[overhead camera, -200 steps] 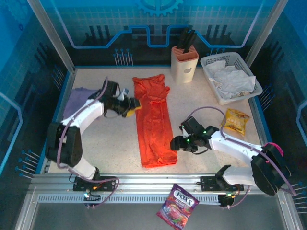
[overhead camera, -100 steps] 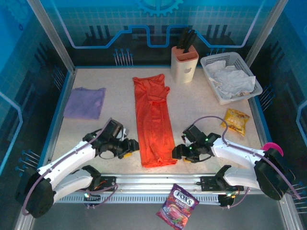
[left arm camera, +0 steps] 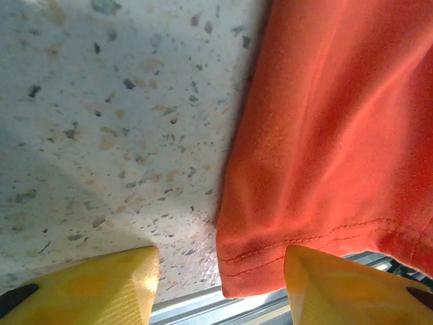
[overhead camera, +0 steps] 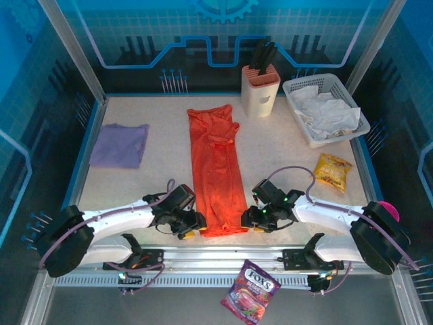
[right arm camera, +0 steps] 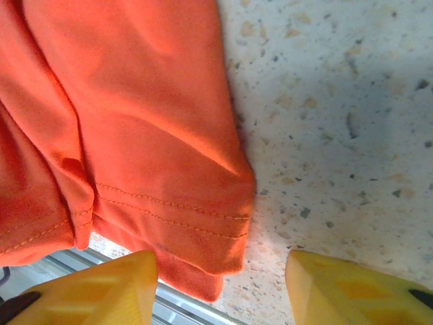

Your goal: Fold and stack the t-shirts

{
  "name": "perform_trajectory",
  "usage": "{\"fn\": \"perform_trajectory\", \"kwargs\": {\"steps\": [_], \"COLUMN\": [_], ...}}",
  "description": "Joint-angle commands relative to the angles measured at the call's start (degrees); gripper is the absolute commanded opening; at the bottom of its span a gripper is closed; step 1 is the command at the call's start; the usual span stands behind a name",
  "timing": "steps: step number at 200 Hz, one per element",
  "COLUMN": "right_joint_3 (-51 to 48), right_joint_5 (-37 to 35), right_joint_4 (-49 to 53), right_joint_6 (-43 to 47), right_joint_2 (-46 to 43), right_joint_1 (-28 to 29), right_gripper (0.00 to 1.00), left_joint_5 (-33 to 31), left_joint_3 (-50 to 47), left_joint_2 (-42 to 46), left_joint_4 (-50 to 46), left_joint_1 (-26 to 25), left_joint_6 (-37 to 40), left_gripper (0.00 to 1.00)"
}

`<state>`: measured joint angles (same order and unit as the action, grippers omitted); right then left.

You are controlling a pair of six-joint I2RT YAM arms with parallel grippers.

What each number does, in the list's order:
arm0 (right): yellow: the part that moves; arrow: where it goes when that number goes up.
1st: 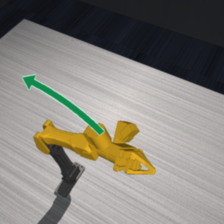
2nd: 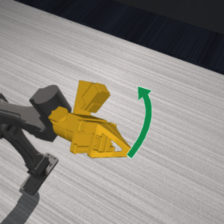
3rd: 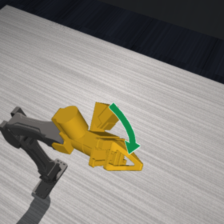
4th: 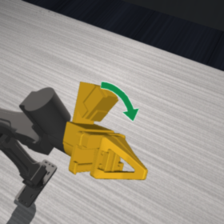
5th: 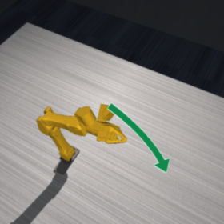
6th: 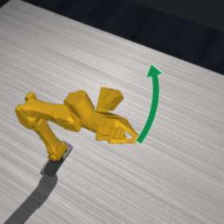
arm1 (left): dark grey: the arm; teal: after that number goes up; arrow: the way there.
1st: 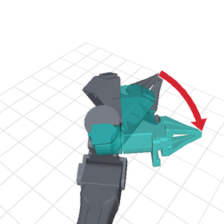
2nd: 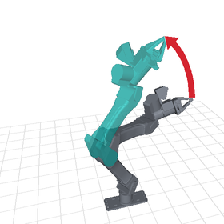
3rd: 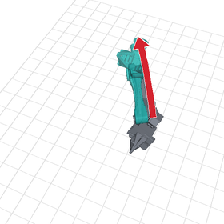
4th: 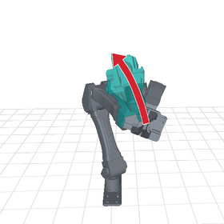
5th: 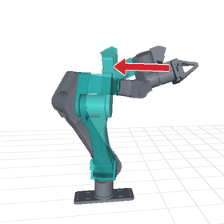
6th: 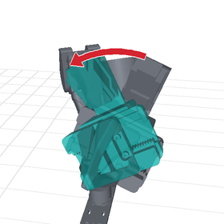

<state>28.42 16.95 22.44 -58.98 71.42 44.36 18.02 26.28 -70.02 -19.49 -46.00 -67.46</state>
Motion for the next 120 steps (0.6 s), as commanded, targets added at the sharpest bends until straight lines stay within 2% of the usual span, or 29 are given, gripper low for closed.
{"fn": "perform_trajectory", "kwargs": {"steps": [1,39,62,92,120], "right_joint_3": [-0.76,-0.49,-0.01,0.45,0.81], "right_joint_5": [1.48,2.48,2.29,1.29,0.29], "right_joint_4": [-6.21,-8.27,-7.26,-4.68,-3.37], "right_joint_6": [-1.3,-1.53,-1.66,-1.51,-1.4], "right_joint_2": [2.07,3.38,1.89,-0.3,-0.93], "right_joint_1": [1.52,1.6,1.98,2.01,2.0], "right_gripper": [0.52,0.47,0.47,0.47,0.47], "left_joint_5": [-0.01,0.48,1.67,0.97,-1.42], "left_joint_3": [0.0,1.53,2.1,2.15,1.5], "left_joint_2": [-3.15,-5.96,-6.13,-2.41,2.85], "left_joint_4": [5.01,8.91,10.37,6.93,-0.24], "left_joint_1": [-1.2,-1.46,-2.01,-2.34,-2.23], "left_joint_6": [-3.23,-4.57,-6.09,-5.95,-5.07], "left_gripper": [0.53,0.51,0.5,0.49,0.49]}}
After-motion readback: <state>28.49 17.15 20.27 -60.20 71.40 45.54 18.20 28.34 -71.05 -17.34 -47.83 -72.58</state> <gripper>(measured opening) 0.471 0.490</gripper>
